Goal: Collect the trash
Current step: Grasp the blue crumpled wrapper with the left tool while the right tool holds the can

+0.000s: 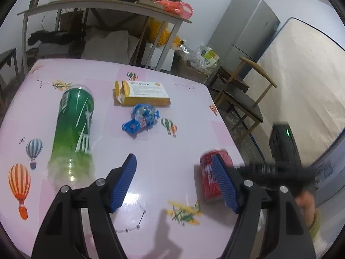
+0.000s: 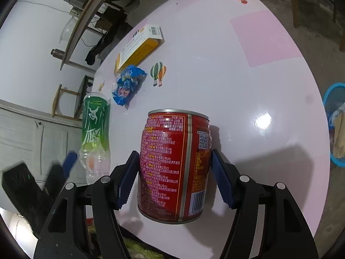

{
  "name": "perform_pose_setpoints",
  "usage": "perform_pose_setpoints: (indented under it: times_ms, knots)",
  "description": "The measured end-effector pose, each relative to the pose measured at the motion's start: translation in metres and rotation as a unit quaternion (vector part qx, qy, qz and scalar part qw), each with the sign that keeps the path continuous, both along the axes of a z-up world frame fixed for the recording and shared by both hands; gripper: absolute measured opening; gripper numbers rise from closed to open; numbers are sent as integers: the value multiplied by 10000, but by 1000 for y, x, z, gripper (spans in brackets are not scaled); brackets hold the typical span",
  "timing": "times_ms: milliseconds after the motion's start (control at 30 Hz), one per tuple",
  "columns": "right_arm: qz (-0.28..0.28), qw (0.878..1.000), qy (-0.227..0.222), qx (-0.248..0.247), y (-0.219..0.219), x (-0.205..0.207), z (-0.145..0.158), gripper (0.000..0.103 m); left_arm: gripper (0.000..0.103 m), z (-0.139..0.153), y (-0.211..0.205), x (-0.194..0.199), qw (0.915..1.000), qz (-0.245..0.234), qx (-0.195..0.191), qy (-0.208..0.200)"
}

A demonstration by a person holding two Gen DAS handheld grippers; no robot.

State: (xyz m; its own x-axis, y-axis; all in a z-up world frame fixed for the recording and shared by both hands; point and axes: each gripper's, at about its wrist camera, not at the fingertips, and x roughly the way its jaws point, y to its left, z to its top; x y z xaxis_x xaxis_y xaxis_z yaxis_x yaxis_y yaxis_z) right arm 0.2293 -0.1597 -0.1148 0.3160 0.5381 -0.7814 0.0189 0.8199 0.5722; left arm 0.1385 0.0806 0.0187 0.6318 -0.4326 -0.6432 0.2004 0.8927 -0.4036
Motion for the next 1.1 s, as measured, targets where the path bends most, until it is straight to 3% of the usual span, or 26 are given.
perform_pose_setpoints:
  times_ms: [133, 433, 567, 800, 1100]
  knots:
    - [-60, 10000, -41, 50, -5, -8, -1, 63, 70, 2, -3, 31, 9994, 206, -215, 180]
    - [-100, 9995, -225, 214, -20, -23, -4, 63, 71, -21, -32, 90, 9955, 755, 499, 285]
    - [-47, 9992, -322, 213, -21, -26, -4, 63, 71, -40, -38, 110, 9925, 913, 618, 523]
    - [20, 9986, -464, 256, -23, -31, -5, 63, 71, -73, -61, 141, 9824, 1009, 1356, 791]
    - [54, 9984, -492, 281, -29, -39, -6, 63, 38, -85, -60, 148, 9761, 1211, 1644, 742]
